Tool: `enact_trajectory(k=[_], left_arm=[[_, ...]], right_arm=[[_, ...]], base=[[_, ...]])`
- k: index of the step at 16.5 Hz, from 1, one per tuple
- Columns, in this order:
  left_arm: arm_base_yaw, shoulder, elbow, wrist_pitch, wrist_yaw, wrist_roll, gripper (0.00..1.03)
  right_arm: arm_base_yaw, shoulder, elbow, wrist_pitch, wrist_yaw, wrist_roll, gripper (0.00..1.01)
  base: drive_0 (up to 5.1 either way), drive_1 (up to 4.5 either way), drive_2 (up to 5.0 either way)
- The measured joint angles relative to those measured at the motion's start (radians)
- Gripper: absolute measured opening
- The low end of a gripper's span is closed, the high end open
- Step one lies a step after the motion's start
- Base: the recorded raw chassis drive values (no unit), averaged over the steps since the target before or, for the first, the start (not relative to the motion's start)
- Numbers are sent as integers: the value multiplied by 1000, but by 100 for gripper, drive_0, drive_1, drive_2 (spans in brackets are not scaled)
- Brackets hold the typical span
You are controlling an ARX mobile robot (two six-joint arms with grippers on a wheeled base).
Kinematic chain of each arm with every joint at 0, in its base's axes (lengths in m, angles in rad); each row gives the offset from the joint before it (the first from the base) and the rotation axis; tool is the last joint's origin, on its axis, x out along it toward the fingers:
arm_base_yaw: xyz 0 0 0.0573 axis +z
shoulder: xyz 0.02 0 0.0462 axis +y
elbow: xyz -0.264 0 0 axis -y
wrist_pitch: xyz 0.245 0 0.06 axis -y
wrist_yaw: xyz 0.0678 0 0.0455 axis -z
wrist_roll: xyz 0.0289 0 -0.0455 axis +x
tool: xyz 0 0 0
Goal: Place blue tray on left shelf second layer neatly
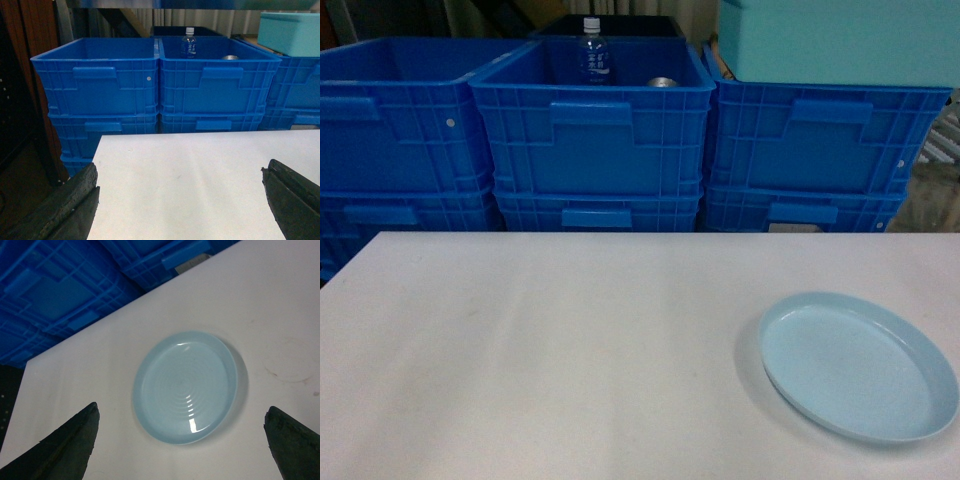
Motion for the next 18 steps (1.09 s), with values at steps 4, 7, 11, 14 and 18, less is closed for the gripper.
enact_trajectory(k=[4, 7, 11, 14, 18], left_arm=[[0, 0, 0, 0, 0, 0, 98], [0, 0, 0, 0, 0, 0, 98], [0, 0, 0, 0, 0, 0, 98], [0, 0, 0, 0, 0, 0, 98], [0, 0, 0, 0, 0, 0, 98]], right_arm=[[-14, 184, 92, 0, -38, -69, 98], [71, 311, 126, 62, -85, -70, 98], [140, 379, 99, 148, -38, -62, 98], [133, 353, 47, 210, 14, -55, 98], [133, 352, 40, 257, 37, -56, 98]], base=[[0, 0, 0], [0, 0, 0], [0, 0, 0], [0, 0, 0], [0, 0, 0]])
